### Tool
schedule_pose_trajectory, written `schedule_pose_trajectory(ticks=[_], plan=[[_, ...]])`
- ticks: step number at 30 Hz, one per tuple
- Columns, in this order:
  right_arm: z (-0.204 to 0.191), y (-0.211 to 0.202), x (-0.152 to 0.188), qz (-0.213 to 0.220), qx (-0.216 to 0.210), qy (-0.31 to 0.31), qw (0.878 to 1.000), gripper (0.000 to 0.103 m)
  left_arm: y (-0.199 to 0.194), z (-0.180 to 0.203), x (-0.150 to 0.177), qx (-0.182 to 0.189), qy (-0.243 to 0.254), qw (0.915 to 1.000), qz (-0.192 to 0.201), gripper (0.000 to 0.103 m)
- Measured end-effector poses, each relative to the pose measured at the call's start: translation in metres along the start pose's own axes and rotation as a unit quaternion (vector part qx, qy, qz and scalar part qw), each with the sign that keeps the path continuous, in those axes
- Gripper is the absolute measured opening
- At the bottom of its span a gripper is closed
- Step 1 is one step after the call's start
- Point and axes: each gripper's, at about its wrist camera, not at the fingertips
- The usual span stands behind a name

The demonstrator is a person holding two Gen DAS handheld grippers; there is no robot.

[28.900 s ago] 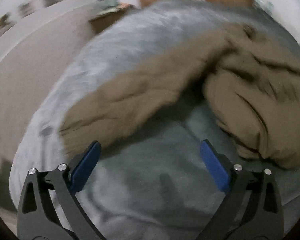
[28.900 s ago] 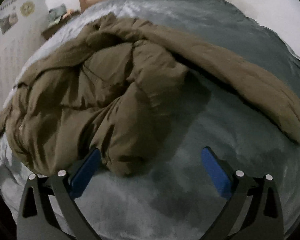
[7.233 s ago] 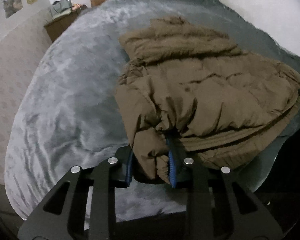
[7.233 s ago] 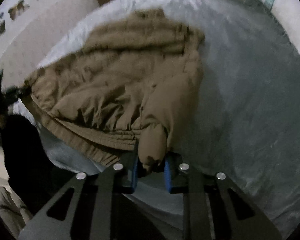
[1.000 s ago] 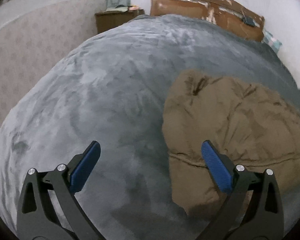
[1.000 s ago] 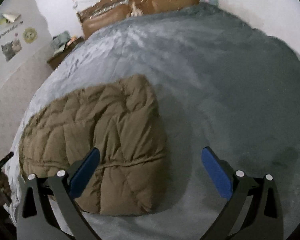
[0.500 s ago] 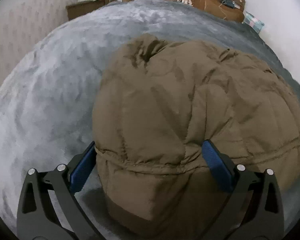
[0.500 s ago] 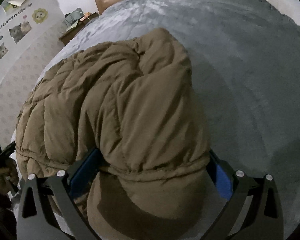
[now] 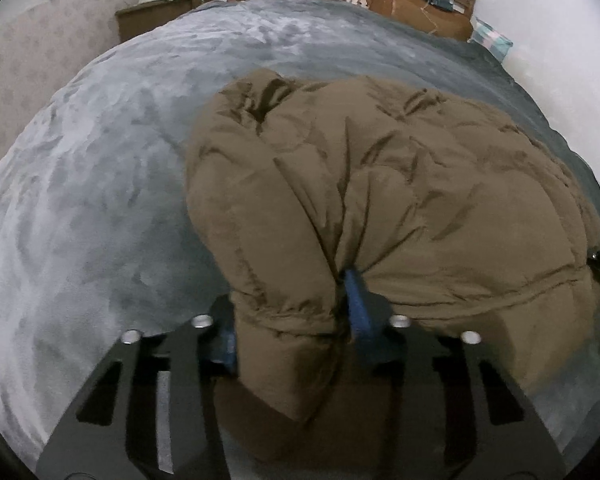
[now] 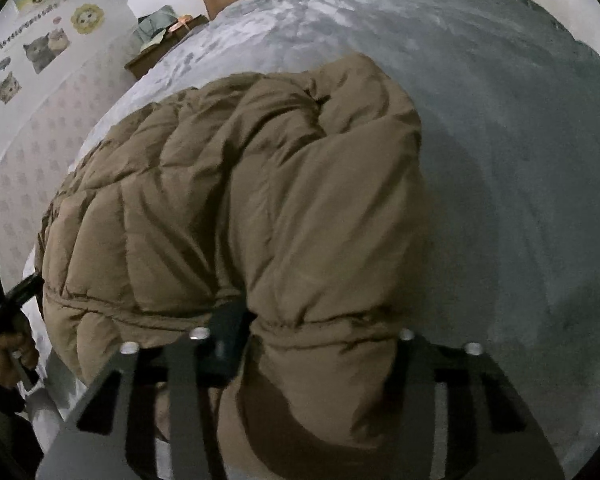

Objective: Fold large clothes
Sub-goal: 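Grasp the folded jacket edge with both grippers and fold it over, then open both grippers and lift them away from the folded brown jacket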

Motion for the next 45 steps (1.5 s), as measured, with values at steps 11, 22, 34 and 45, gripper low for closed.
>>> schedule_pose_trajectory(ticks=[11,22,34,45], plan=[[-0.004,-0.053,0.01,0.017,0.016,0.004,1.0,0.026,-0.03,0.023,0.001,0.043,0.028,0.9986,0.011,0.016],[0.016,-0.105,0.04,0.031,0.092,-0.006,0.995,0.079,-0.081,0.038,0.025,-0.024,0.022,0.9988,0.037,0.077],[-0.04,-0.245,0.13,0.259,0.128,-0.03,0.957,0.101,-0.221,0.044,0.099,-0.13,0.046,0.9737,0.181,0.1],[-0.091,-0.246,0.145,0.291,0.223,-0.106,0.924,0.101,-0.232,0.054,0.1,-0.108,0.053,0.9696,0.213,0.1]])
Point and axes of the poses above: each gripper's, at about its wrist camera, not at the fingertips, and y roughly the way its jaws point, z to its right, x to its underside, and after that the axes turned 4 degrees about y, right-handed
